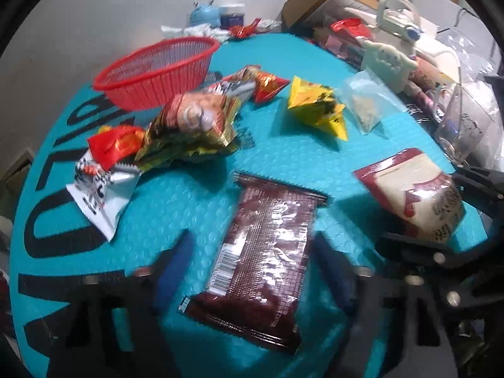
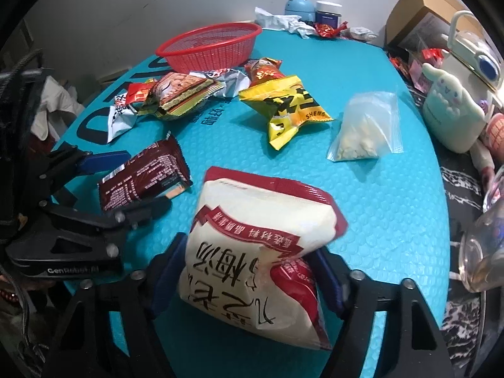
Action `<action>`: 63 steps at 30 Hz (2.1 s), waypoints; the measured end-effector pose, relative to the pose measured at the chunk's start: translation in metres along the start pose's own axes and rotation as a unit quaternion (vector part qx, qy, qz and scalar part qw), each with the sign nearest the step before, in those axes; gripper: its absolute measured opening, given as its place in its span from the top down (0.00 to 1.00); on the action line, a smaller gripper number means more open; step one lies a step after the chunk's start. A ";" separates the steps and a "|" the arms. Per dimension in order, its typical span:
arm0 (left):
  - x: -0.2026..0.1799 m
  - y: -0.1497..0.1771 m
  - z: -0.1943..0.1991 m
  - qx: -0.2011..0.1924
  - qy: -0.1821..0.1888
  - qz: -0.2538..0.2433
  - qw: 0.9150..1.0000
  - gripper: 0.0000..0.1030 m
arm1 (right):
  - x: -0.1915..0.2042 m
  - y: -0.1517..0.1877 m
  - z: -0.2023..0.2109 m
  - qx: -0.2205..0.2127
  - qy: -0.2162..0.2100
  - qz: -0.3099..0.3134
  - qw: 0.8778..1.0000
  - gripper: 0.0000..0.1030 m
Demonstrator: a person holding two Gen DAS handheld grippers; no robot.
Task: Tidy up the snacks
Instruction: 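Lower the left tool over the brown chocolate bar and close on it, then lift the chocolate bar with the left tool while the right tool carries the bag toward the red basket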
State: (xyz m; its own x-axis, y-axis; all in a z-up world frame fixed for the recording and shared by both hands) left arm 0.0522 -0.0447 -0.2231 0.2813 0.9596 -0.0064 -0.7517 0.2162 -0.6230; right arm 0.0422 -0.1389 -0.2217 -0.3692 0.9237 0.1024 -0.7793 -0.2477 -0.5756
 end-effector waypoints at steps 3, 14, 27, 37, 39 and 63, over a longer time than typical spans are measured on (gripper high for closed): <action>-0.004 -0.002 0.001 -0.001 -0.001 -0.011 1.000 0.53 | -0.001 0.000 0.001 -0.005 0.003 -0.001 1.000 0.34; 0.002 0.004 0.011 0.006 0.024 0.031 0.999 0.56 | -0.001 0.000 0.012 -0.024 -0.006 -0.014 1.000 0.42; 0.004 0.003 0.042 -0.022 0.026 0.043 0.998 0.56 | 0.014 0.000 0.031 -0.046 -0.028 -0.013 0.998 0.43; 0.004 -0.002 0.075 -0.057 0.027 0.049 0.997 0.56 | 0.031 -0.003 0.054 -0.071 -0.045 -0.006 0.996 0.42; 0.006 -0.003 0.080 -0.063 0.025 0.052 0.996 0.56 | 0.035 -0.005 0.057 -0.075 -0.049 -0.003 0.996 0.42; 0.023 -0.064 0.118 -0.129 0.026 0.054 0.990 0.56 | 0.049 -0.068 0.087 -0.129 -0.065 0.024 0.989 0.42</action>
State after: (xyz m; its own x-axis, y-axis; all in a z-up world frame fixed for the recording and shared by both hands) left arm 0.0369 -0.0150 -0.0911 0.2433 0.9626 -0.1191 -0.6040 0.0543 -0.7951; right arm 0.0334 -0.1025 -0.1069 -0.4777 0.8629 0.1648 -0.6111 -0.1916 -0.7680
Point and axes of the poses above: each gripper's, at about its wrist camera, not at the fingertips, and z roughly against the way its jaws point, x to its left, y to its underside, the point moved 9 cm from there along -z, roughly the way its jaws point, and after that the axes turned 3 degrees about -x, right-handed, at the moved point
